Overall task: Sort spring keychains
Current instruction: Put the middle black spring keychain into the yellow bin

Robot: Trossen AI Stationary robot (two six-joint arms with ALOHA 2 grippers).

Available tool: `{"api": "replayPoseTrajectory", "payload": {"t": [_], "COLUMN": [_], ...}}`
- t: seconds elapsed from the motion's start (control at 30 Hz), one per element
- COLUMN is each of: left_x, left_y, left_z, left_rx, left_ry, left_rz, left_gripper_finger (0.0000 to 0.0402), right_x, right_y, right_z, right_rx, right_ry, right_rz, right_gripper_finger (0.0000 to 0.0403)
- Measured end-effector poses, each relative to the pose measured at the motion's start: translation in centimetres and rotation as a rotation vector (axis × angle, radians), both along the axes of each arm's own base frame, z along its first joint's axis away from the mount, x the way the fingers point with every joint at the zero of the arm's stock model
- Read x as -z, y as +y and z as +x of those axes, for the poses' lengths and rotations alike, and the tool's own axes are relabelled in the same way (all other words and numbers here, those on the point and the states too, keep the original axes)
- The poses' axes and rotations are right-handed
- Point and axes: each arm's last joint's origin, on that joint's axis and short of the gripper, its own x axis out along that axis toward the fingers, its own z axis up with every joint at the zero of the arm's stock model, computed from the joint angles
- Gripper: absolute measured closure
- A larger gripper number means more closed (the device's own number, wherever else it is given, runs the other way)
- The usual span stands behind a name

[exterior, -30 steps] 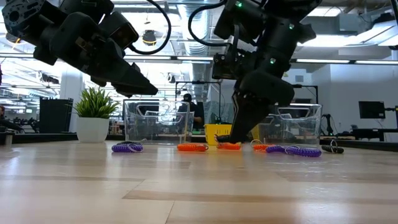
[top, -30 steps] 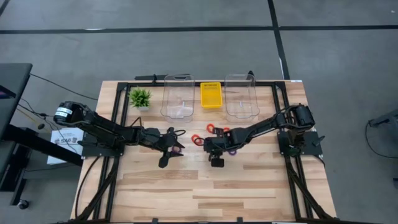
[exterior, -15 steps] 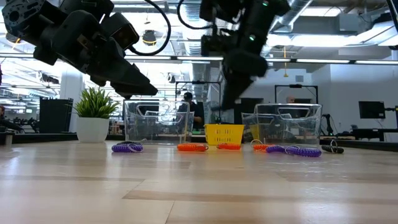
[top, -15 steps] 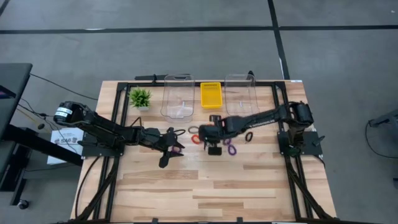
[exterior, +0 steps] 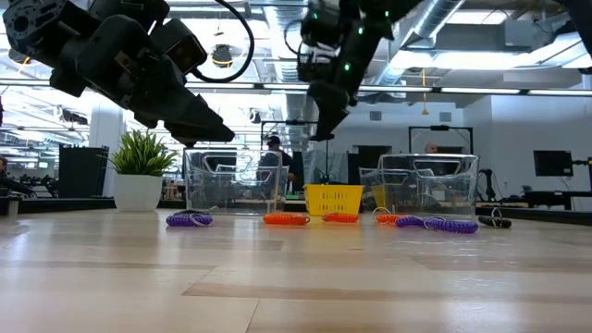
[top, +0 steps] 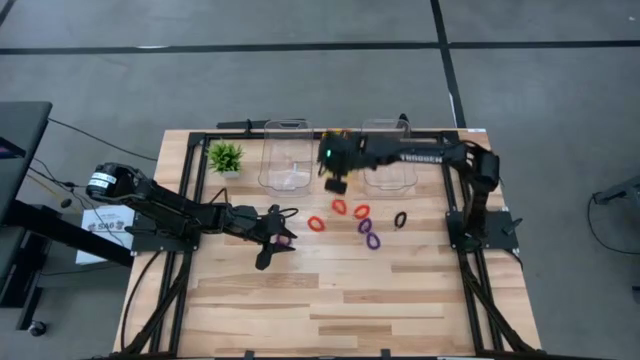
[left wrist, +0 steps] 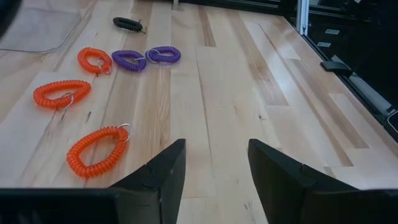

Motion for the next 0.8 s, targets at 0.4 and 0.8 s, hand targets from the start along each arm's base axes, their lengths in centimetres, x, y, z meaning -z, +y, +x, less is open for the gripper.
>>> {"api": "replayPoseTrajectory", "payload": {"t": [0.4,0.8], "left_x": [0.0,0.0], "left_y": [0.0,0.0], "left_z": [0.0,0.0], "left_rx": [0.0,0.0], "left_ry": [0.0,0.0], "left_rz": [0.0,0.0], "left_gripper_finger": [0.023,0.023], "right_x": [-0.4,-0.4], "right_y": [-5.3,-4.4], "right_z": [-1.3,-0.9], "right_rx": [0.238,0.199], "right_ry": [-0.184,-0.179], "right_rz": [0.139,0.128], "right_gripper_finger": [0.0364,0.0359]}}
